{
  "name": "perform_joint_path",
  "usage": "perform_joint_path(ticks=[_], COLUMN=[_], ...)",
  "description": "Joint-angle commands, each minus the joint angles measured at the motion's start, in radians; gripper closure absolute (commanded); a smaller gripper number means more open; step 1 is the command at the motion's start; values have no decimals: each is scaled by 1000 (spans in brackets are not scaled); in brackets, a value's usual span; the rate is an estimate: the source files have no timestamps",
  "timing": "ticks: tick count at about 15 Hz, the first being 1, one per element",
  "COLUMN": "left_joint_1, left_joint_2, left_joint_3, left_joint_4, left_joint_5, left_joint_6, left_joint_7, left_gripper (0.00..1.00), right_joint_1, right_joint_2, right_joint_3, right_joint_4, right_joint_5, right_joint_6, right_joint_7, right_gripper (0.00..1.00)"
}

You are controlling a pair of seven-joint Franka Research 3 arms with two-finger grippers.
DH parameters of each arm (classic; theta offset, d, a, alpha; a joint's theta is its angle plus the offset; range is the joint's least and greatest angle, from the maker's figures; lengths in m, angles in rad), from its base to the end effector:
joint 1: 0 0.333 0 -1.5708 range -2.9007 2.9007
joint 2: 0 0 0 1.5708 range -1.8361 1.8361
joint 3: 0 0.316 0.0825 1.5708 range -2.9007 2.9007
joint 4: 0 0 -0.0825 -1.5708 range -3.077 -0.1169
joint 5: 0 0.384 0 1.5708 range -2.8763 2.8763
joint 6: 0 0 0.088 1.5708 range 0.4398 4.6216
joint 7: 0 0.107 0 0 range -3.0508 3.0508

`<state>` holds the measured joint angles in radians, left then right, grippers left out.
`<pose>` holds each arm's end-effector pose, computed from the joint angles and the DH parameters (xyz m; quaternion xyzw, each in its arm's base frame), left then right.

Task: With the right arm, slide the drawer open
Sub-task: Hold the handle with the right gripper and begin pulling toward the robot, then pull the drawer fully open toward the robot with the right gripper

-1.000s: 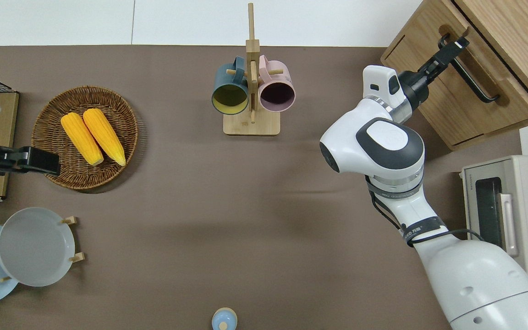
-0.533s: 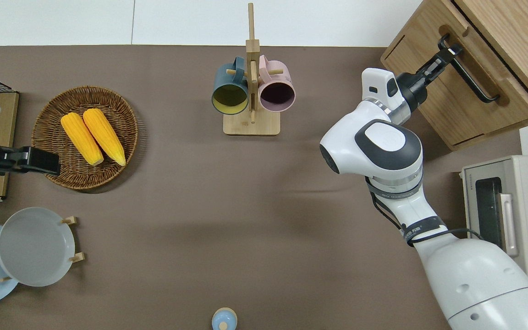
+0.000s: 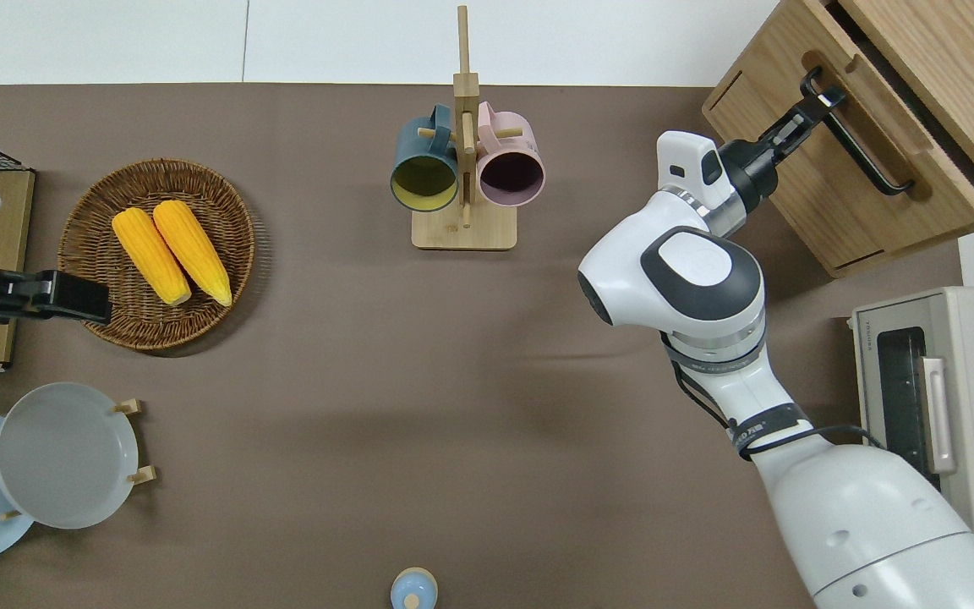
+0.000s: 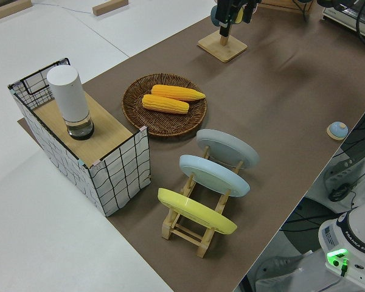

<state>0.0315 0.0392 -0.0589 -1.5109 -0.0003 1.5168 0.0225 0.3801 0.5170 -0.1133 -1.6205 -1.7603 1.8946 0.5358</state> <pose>0.5612 -0.0147 0.6261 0.9995 -0.0249 -0.0166 0.0013 0.6942 0.1286 0.3849 0.6495 0.2484 0.2051 0.6888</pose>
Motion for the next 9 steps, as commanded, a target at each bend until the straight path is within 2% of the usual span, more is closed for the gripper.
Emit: perform_joint_path(ticks=[1,9], left_joint_1=[5,5], left_joint_2=[11,11], left_joint_3=[-7,-7], left_joint_4=[24,26], left_joint_5=[17,17], left_joint_6=[-20,-20], left_joint_7=[10,10], left_gripper=[7,7], right_joint_1=[78,224], right_joint_2=[-17,-22], right_joint_3=[0,1], right_joint_4=[-24,-19], right_joint_5=[64,220], right_joint_6=[-98,-256], right_joint_7=[-23,-34], right_gripper=[1000,1000])
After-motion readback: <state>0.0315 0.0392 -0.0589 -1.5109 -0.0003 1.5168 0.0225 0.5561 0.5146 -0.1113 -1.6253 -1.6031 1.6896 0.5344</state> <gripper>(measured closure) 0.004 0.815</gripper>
